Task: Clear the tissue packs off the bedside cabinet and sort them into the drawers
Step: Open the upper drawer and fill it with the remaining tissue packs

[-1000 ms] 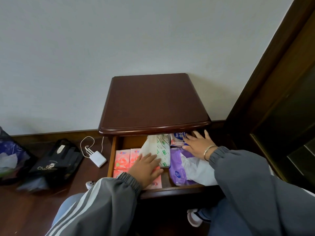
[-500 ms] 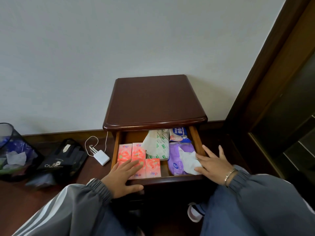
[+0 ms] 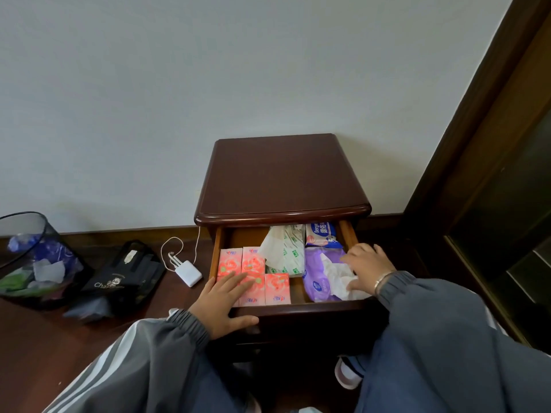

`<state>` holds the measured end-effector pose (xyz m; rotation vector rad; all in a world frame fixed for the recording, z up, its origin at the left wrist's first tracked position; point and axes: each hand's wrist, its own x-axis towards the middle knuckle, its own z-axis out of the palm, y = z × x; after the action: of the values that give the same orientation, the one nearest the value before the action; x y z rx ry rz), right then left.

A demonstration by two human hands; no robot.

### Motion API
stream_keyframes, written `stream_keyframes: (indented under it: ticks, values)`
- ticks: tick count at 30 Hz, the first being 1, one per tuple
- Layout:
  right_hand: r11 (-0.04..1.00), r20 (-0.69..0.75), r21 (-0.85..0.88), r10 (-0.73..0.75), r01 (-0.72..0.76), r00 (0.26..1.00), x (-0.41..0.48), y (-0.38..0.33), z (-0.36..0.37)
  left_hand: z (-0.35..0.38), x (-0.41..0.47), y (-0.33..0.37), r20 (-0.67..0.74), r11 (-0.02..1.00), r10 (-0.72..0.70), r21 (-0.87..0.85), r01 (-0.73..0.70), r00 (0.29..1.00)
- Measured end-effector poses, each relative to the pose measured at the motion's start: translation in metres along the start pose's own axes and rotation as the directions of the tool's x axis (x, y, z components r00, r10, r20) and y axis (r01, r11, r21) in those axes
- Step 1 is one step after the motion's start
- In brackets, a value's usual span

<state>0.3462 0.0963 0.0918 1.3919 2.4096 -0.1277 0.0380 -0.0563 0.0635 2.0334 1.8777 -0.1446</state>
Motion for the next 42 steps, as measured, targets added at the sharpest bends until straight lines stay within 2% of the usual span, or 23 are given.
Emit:
stream_keyframes:
  ticks: [2,3,4,6,7,9,11,14,19,22,26,29,31,32,33,34,35,36,37,38,39,40,42]
  values:
    - [0.985,-0.159,0.165,-0.033,0.059,0.987,-0.018,0.01,0.006,-0.001,-0.003,-0.006,-0.072,0.999,0.021,0.037,-0.019,0.997]
    - [0.969,-0.191,0.22,-0.07,0.112,0.979,-0.026,0.013,0.011,-0.002,-0.004,-0.01,-0.102,0.998,0.022,0.066,-0.016,0.995]
    - [0.959,-0.174,0.231,-0.124,0.163,0.977,-0.035,0.015,0.015,-0.003,-0.004,-0.013,-0.124,0.995,0.014,0.097,-0.002,0.992]
    - [0.972,-0.064,0.102,-0.207,0.212,0.976,-0.045,0.017,0.025,-0.008,-0.005,-0.017,-0.165,0.989,0.002,0.143,0.022,0.986]
    - [0.979,-0.034,0.025,-0.201,0.202,0.979,-0.046,0.019,0.03,-0.011,-0.005,-0.016,-0.2,0.987,0.013,0.158,0.019,0.98]
    - [0.99,-0.068,-0.024,-0.143,0.142,0.987,-0.043,0.022,0.034,-0.014,-0.003,-0.015,-0.309,0.973,0.082,0.232,-0.009,0.948]
    - [0.994,-0.198,-0.038,-0.106,0.101,0.975,-0.037,0.022,0.03,-0.018,-0.001,-0.015,-0.374,0.948,0.12,0.319,0.006,0.92]
    - [0.999,-0.342,0.013,-0.024,0.03,0.94,-0.022,0.025,0.02,-0.023,0.015,-0.02,-0.46,0.943,0.083,0.324,0.08,0.884]
    - [0.978,-0.409,0.15,0.196,-0.146,0.891,0.043,0.033,-0.005,-0.044,0.076,-0.031,-0.525,0.96,-0.082,0.188,0.209,0.847]
    - [0.96,-0.42,0.185,0.27,-0.21,0.866,0.085,0.03,-0.014,-0.056,0.118,-0.042,-0.494,0.94,-0.181,0.169,0.298,0.851]
    - [0.923,-0.453,0.3,0.359,-0.24,0.816,0.107,0.021,-0.007,-0.055,0.138,-0.043,-0.513,0.929,-0.211,0.159,0.334,0.832]
    - [0.876,-0.505,0.461,0.39,-0.142,0.77,0.091,0.017,0.004,-0.05,0.123,-0.041,-0.559,0.964,-0.196,0.04,0.263,0.805]
    - [0.751,-0.517,0.66,0.43,0.026,0.74,0.062,0.009,0.011,-0.044,0.099,-0.031,-0.608,0.966,-0.255,-0.185,0.178,0.752]
    - [0.645,-0.494,0.756,0.454,0.108,0.741,0.045,0.003,0.017,-0.038,0.084,-0.021,-0.616,0.93,-0.327,-0.343,0.129,0.717]
    - [0.496,-0.407,0.857,0.488,0.139,0.772,0.026,-0.006,0.025,-0.028,0.067,-0.011,-0.562,0.836,-0.436,-0.542,0.084,0.703]
    - [0.286,-0.218,0.955,0.501,0.078,0.837,0.007,-0.016,0.034,-0.018,0.05,0.0,-0.389,0.637,-0.572,-0.765,0.092,0.722]
    - [0.016,0.065,0.997,0.437,-0.08,0.897,-0.011,-0.027,0.045,-0.008,0.034,0.011,-0.07,0.296,-0.643,-0.941,0.163,0.762]
    - [-0.219,0.363,0.926,0.284,-0.309,0.888,-0.025,-0.036,0.056,0.002,0.021,0.02,0.297,-0.074,-0.559,-0.948,0.31,0.774]
    - [-0.345,0.584,0.775,0.074,-0.529,0.808,-0.036,-0.043,0.065,0.011,0.009,0.028,0.573,-0.317,-0.368,-0.818,0.48,0.732]
    - [-0.387,0.699,0.621,-0.121,-0.682,0.705,-0.046,-0.048,0.073,0.02,-0.002,0.033,0.713,-0.418,-0.205,-0.683,0.599,0.671]
    - [-0.391,0.745,0.508,-0.249,-0.768,0.619,-0.051,-0.051,0.081,0.03,-0.01,0.038,0.777,-0.464,-0.11,-0.592,0.659,0.62]
    - [-0.397,0.761,0.426,-0.328,-0.813,0.559,-0.053,-0.052,0.085,0.037,-0.016,0.043,0.807,-0.507,-0.053,-0.529,0.68,0.588]
    - [-0.483,0.779,0.324,-0.351,-0.813,0.519,-0.049,-0.055,0.089,0.044,-0.019,0.048,0.805,-0.606,-0.052,-0.496,0.622,0.591]
